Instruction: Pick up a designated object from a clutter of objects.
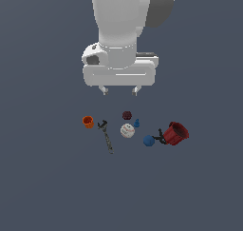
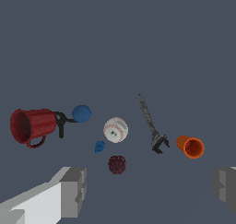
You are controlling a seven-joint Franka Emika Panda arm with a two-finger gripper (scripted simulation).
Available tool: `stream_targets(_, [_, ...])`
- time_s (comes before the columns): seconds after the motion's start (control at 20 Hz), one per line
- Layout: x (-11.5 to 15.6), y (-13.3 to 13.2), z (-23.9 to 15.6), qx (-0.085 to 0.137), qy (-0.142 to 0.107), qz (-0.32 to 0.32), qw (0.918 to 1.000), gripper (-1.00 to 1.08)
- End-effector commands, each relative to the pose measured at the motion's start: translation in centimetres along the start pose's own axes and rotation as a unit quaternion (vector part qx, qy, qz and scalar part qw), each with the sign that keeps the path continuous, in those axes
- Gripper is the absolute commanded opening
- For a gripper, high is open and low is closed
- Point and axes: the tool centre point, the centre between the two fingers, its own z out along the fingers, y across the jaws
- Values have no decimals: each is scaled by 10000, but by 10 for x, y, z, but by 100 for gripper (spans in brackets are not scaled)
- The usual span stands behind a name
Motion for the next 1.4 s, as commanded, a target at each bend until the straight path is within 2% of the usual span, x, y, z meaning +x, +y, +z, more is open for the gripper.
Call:
stream_targets(0.0, [0,2,-1,8,9,35,10000,100])
stream_targets(0.35, [5,-5,12,-19,-7,-48,10000,100])
stream_targets(0.65, [17,-22,44,-71,-37,-224,9997,100])
stream_targets(1.05, [32,-64,122,-145,-99,-646,9978,100])
stream_targets(1.35, [33,-99,185,-156,-144,-988,9949,100])
